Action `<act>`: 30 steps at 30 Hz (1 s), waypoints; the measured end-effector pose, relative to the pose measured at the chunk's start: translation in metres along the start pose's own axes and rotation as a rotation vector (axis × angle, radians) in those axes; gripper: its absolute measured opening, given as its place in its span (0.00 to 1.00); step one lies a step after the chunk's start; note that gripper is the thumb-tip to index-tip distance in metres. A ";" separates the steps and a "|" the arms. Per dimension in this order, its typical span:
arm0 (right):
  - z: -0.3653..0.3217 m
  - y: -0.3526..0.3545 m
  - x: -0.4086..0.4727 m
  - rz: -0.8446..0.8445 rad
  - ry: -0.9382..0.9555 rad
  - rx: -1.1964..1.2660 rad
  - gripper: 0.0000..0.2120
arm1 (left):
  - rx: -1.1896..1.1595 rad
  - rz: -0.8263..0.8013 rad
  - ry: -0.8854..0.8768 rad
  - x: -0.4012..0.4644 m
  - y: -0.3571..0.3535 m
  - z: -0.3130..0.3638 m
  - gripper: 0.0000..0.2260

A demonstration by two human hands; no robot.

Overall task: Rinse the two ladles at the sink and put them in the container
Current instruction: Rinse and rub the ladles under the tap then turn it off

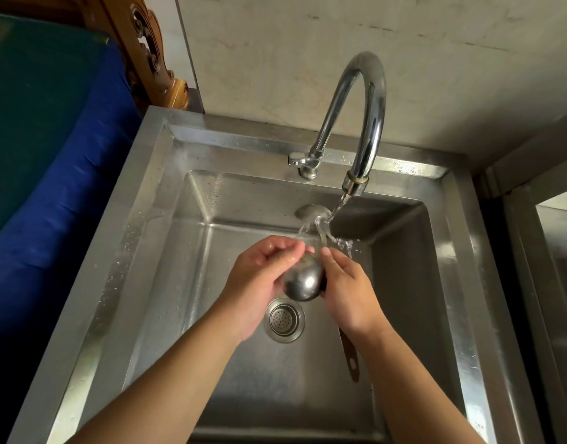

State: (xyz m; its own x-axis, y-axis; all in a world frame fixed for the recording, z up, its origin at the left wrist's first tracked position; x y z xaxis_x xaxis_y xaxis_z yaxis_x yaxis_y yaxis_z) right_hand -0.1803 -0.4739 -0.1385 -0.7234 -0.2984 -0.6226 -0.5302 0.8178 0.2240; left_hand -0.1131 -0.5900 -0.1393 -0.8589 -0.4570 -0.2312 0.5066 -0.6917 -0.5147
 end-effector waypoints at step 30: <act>0.005 0.005 -0.015 0.079 0.177 -0.219 0.21 | 0.443 0.001 0.140 0.073 -0.029 -0.023 0.24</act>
State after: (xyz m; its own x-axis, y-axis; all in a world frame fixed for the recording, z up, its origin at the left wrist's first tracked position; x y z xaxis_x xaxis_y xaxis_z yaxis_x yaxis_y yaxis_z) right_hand -0.1700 -0.4625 -0.1317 -0.8220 -0.3349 -0.4606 -0.5379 0.7222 0.4349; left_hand -0.1924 -0.5912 -0.1602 -0.8448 -0.3993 -0.3561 0.4648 -0.8774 -0.1188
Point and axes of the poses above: each hand's wrist, its own x-axis towards the middle knuckle, its own y-axis out of the back of the hand, z = x × y, the point moved 9 cm from there along x, towards the middle knuckle, and after that the axes turned 13 degrees about -y, right-handed, at the moved point
